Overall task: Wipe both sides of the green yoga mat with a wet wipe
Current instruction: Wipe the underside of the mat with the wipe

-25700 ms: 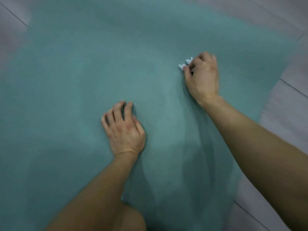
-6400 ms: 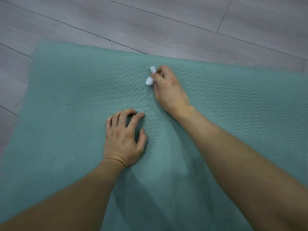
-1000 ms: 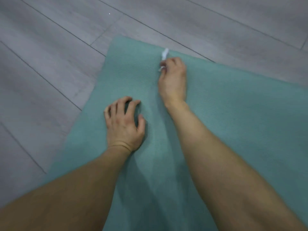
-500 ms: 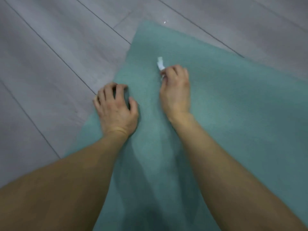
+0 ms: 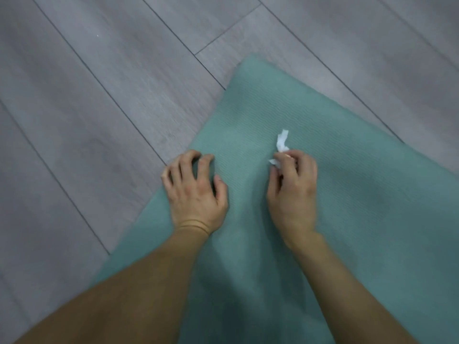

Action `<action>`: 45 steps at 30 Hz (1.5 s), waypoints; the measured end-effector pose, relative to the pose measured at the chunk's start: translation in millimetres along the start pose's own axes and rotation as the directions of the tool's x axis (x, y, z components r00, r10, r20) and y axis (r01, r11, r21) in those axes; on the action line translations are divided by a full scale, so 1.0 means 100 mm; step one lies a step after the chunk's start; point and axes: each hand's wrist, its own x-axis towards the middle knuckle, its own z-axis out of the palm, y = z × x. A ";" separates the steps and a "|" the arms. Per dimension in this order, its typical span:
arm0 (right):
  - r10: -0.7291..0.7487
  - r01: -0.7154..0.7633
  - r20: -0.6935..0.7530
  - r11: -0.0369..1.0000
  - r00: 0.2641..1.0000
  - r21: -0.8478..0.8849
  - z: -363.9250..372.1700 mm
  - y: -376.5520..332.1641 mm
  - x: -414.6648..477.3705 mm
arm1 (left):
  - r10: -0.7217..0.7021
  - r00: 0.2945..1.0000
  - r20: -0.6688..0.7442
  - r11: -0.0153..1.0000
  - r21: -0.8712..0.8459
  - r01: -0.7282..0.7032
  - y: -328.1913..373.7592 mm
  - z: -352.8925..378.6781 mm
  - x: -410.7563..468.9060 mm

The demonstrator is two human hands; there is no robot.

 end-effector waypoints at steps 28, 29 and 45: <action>-0.066 0.037 0.197 0.988 0.978 0.147 0.09 0.07 0.27 | -0.081 0.474 0.877 0.953 0.207 -0.219 0.38 -0.23 0.58; -0.075 0.048 0.188 0.988 0.979 0.146 0.06 0.09 0.26 | -0.083 0.476 0.875 0.957 0.203 -0.206 0.39 -0.22 0.60; -0.088 0.107 0.366 0.994 0.927 -0.030 0.08 0.10 1.75 | -0.063 0.388 0.920 0.975 0.140 -0.174 0.40 -0.38 0.63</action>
